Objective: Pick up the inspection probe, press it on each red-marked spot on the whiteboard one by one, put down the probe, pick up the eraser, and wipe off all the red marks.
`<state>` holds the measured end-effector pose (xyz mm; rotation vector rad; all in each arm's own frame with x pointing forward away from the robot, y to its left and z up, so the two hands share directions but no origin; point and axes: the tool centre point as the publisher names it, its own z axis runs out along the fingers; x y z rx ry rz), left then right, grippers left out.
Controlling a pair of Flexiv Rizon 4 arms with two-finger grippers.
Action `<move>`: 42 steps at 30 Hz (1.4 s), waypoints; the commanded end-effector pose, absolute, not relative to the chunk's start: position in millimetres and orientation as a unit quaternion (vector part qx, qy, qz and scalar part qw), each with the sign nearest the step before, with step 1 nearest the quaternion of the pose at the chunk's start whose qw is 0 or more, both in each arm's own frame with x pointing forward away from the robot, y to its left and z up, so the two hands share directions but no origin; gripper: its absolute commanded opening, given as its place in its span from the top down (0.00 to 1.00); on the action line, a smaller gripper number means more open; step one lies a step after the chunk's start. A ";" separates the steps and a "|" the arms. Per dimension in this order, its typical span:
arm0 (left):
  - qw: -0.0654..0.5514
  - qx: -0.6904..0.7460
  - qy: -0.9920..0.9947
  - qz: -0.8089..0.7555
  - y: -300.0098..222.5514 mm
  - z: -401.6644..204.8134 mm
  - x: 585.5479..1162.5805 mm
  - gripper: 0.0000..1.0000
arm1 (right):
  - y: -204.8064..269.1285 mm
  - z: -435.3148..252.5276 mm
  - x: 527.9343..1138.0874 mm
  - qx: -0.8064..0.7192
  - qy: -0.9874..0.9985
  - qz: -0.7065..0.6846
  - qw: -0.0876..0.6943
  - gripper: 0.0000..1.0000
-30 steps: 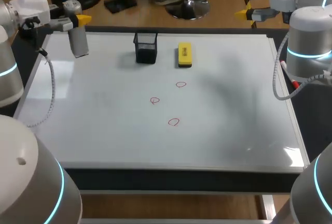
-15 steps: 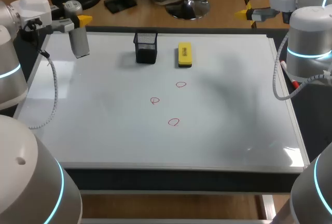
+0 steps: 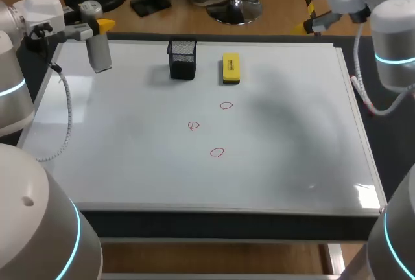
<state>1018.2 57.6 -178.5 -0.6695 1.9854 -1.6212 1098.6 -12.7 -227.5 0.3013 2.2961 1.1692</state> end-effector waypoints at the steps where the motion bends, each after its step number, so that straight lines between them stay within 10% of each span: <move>1: 0.245 -0.245 0.726 -0.594 57.6 -178.2 1018.1 1.00 | -4.7 -225.0 1103.9 -0.137 0.954 0.235 0.123 0.00; 42: 0.245 -0.245 0.726 -0.594 57.6 -178.2 1018.1 1.00 | 60.6 -249.9 1095.6 -0.511 0.858 0.032 -0.037 0.00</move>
